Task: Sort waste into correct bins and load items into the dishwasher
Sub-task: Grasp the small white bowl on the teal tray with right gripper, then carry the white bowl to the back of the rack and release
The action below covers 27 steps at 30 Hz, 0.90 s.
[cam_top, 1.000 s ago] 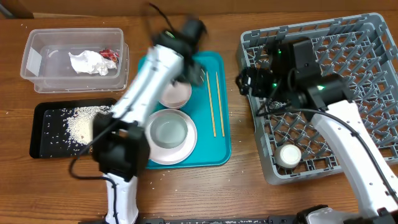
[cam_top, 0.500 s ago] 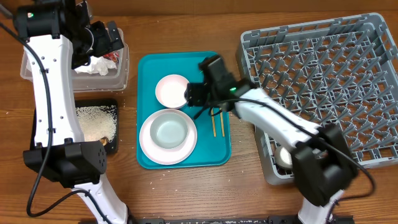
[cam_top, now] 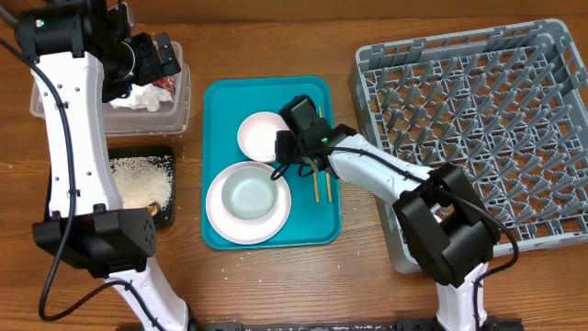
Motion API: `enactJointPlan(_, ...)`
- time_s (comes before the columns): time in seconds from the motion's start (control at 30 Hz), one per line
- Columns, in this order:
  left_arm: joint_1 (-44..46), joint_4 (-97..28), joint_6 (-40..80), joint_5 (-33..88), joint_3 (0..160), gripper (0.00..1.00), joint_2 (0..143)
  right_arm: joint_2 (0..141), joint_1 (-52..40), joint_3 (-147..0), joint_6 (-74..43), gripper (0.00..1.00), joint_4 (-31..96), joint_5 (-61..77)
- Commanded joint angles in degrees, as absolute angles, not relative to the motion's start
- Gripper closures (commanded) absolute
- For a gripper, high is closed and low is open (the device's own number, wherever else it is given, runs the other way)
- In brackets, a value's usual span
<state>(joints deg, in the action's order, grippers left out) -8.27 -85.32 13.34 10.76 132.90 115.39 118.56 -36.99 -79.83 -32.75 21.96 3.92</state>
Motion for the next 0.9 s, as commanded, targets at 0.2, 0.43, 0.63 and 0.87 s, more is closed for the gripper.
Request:
enactJointPlan(0.2,-8.6,-85.3,12.4,10.0,133.6,0.0,115.0,118.2,-35.9,-80.7,-32.8,0.96,22.4,2.1)
enactJointPlan(0.43,-8.6,-85.3,12.4,10.1,133.6,0.0,115.0,111.5,-34.7,-81.3,-31.1,0.96,27.5,-0.2)
enactJointPlan(0.63,-8.6,-85.3,12.4,10.1,133.6,0.0,115.0,100.2,-31.9,-89.4,-28.9,0.96,43.7,-19.5)
enactJointPlan(0.87,-8.6,-85.3,12.4,10.1,133.6,0.0,115.0,95.7,-30.5,-91.9,-24.2,0.96,45.9,-64.3)
